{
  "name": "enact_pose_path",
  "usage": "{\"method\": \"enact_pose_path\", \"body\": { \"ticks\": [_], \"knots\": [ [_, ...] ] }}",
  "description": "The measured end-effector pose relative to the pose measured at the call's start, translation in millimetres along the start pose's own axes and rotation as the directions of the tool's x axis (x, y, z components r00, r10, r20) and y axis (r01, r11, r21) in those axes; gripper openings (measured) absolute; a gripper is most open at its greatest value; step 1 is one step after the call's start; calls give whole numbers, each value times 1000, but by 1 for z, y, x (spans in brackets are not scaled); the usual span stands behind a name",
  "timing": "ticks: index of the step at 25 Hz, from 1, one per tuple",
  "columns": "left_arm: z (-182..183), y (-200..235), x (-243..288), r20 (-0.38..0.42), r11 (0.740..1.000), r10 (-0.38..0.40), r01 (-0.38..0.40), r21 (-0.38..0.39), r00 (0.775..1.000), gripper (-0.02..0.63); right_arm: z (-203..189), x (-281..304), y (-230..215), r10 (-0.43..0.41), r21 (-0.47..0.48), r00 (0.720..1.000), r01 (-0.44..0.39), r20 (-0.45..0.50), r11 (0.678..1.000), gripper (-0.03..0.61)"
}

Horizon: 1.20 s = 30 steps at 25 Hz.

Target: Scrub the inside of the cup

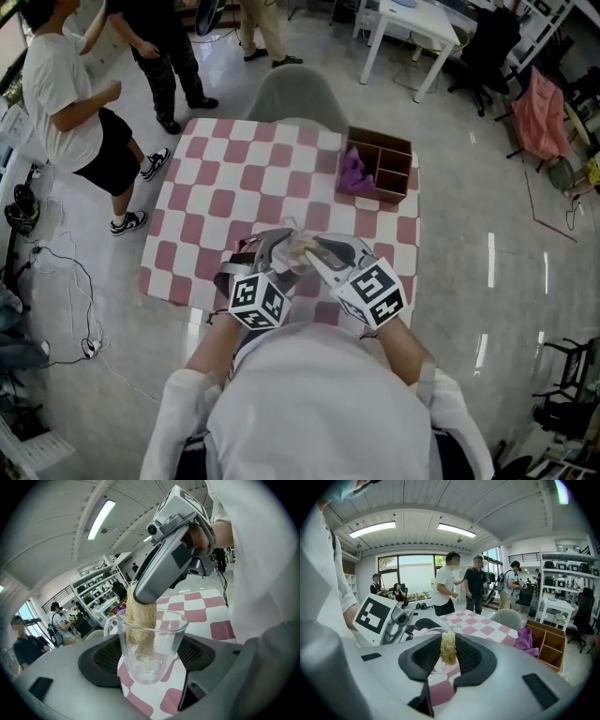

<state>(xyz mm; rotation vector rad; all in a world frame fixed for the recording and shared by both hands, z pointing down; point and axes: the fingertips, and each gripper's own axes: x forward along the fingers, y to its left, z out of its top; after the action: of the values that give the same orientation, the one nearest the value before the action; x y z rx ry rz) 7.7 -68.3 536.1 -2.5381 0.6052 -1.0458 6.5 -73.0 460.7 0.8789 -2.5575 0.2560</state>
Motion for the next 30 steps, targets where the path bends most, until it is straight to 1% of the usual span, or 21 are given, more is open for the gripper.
{"method": "enact_pose_path", "body": {
  "ticks": [3, 7, 12, 15, 21, 25, 30],
  "knots": [
    [1, 3, 0, 4, 1000, 7, -7, 2, 1000, 357, -7, -3, -8, -14, 31, 1000, 14, -9, 999, 106],
    [-4, 11, -2, -6, 1000, 23, -23, 0, 1000, 357, -16, -4, -5, -4, 53, 1000, 5, -21, 999, 105],
    [-10, 12, -2, -16, 1000, 24, -25, -12, 1000, 358, -17, -4, 9, 39, 82, 999, -38, -12, 996, 104],
    [-9, 9, -1, -14, 1000, 17, -17, -5, 1000, 358, -9, -1, 16, 56, 73, 998, -56, 7, 996, 104],
    [-2, -1, -1, -1, 1000, 0, 0, -1, 1000, 357, 2, 0, 4, 10, 43, 1000, -11, 20, 999, 104],
    [-2, -2, 0, 1, 1000, 0, 0, -13, 1000, 357, -4, -5, -5, -6, 84, 1000, 4, 21, 996, 104],
    [-6, 2, -3, 8, 998, 15, -15, -59, 1000, 357, -17, -10, -4, -4, 130, 1000, 2, 13, 992, 104]
  ]
}}
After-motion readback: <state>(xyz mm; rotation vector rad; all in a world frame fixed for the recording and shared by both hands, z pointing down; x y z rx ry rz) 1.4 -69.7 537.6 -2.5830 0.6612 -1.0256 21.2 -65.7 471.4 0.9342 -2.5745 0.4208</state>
